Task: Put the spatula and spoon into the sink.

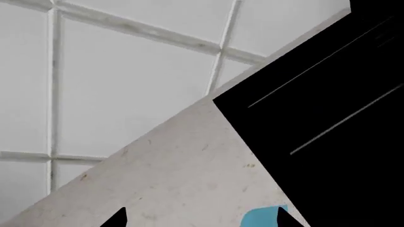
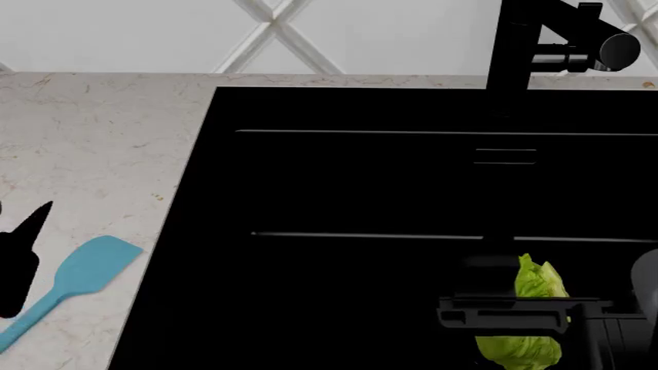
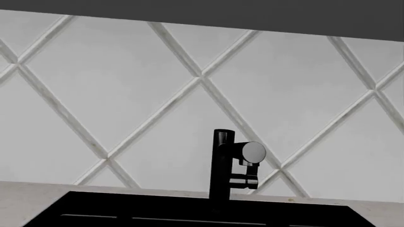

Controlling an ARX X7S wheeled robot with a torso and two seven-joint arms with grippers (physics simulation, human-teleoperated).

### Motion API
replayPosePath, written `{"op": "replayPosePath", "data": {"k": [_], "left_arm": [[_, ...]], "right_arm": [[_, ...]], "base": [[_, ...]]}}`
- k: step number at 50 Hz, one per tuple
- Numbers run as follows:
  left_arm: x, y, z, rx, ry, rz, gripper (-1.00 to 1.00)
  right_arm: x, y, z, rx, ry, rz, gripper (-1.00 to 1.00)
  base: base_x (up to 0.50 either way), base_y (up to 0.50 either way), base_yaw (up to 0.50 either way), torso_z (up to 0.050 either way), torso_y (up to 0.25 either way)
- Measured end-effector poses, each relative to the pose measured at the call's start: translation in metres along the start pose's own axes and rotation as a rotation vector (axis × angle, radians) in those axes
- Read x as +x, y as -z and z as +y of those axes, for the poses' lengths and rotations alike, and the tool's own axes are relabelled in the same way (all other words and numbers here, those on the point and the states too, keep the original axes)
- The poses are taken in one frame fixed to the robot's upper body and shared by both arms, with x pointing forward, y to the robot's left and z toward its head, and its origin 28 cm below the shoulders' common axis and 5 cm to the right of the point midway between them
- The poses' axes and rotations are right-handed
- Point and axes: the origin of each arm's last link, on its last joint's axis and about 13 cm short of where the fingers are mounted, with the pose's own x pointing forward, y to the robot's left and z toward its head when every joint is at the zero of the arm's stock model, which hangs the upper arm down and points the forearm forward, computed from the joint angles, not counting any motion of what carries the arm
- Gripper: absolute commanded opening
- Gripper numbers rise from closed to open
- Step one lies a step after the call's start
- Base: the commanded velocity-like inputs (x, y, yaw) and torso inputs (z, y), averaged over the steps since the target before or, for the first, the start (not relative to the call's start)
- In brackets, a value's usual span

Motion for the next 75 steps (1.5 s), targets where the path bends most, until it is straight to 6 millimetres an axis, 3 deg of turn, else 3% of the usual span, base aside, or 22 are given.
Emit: {"op": "replayPosePath", "data": {"k": [11,28,65,75], "left_arm": [[-0.001,0.005,0.014,-0.025,0.073,0.096,1.00],[0.004,0.031,0.015,-0.122,0.129,0.177,1.00],[0.017,0.093,-0.010,-0.336,0.165,0.259,1.00],[0.017,0.101,-0.011,-0.399,0.171,0.234,1.00]], "right_arm": [[0.000,0.000,0.000,0.002,-0.002,-0.001,1.00],[-0.001,0.004,0.000,0.010,0.000,0.008,1.00],[-0.002,0.005,0.000,0.016,-0.010,0.013,1.00],[-0.002,0.005,0.000,0.017,-0.011,0.014,1.00]], "base": [[0.00,0.00,0.00,0.000,0.000],[0.00,0.00,0.00,0.000,0.000],[0.00,0.00,0.00,0.000,0.000],[0.00,0.00,0.00,-0.001,0.000]]}}
